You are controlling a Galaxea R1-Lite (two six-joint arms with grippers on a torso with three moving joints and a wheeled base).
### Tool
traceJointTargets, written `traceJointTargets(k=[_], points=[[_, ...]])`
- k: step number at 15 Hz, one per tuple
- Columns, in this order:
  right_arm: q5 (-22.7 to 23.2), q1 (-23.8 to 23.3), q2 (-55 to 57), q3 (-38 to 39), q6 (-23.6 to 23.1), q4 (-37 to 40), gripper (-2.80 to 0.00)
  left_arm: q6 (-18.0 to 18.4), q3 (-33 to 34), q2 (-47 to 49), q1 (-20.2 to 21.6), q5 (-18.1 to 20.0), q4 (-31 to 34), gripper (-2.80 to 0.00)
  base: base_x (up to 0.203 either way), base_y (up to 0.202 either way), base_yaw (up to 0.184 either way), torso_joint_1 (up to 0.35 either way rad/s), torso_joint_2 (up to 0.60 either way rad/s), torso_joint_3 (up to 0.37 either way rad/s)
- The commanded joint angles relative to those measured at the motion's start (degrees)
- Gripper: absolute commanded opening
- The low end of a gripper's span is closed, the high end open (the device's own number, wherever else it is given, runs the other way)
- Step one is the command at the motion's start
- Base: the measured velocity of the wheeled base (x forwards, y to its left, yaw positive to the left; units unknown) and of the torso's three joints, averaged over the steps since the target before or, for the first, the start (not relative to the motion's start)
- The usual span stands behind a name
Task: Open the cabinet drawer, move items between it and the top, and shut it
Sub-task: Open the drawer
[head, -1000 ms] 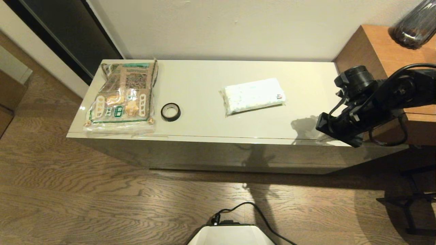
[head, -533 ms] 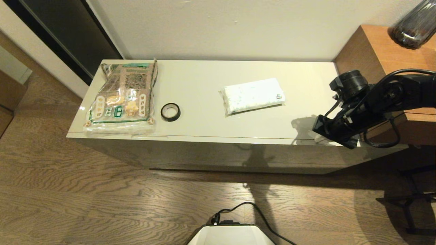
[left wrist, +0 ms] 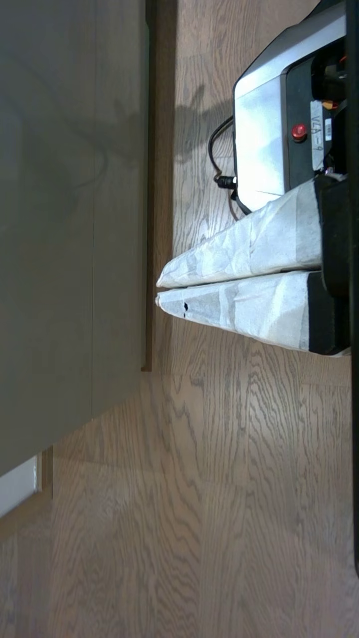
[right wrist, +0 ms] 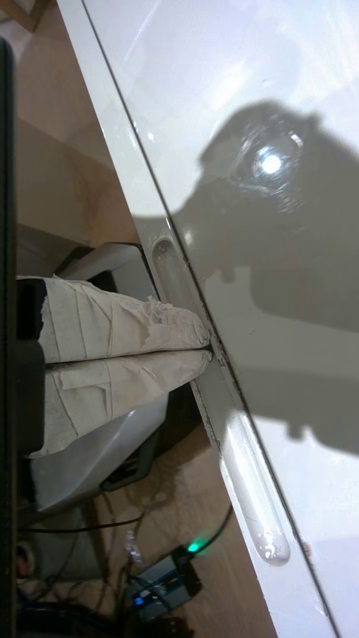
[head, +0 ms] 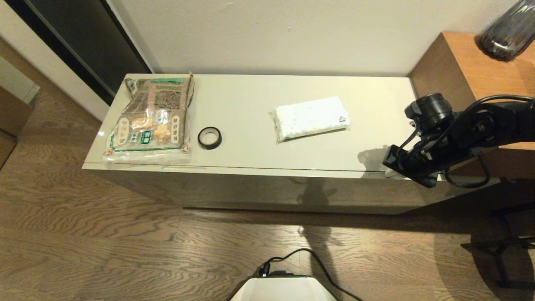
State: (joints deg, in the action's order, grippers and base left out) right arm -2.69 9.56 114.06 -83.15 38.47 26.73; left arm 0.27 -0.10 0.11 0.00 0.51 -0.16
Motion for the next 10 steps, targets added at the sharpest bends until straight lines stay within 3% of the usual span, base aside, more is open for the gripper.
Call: traceJointTargets(k=[1,5,10], points=[[0.02,-0.07,0.14,5.14,0.20,-0.54,-2.80,0.00,0.01,-0.02,0.00,0.02,-0.02,-2.80,0.000,0.000,0.000,0.000,0.00,0.000],[0.20,-0.06,-3.45,13.03,0.20,-4.41,-2.80,0.00,0.01,-0.02,0.00,0.02,-0.02,-2.80,0.000,0.000,0.000,0.000,0.00,0.000],[3.66,0.56,-15.51,22.63,-0.04,-3.78,-2.80,0.00,0.04,-0.02,0.00,0.02,-0.02,-2.80,0.000,0.000,0.000,0.000,0.00,0.000]])
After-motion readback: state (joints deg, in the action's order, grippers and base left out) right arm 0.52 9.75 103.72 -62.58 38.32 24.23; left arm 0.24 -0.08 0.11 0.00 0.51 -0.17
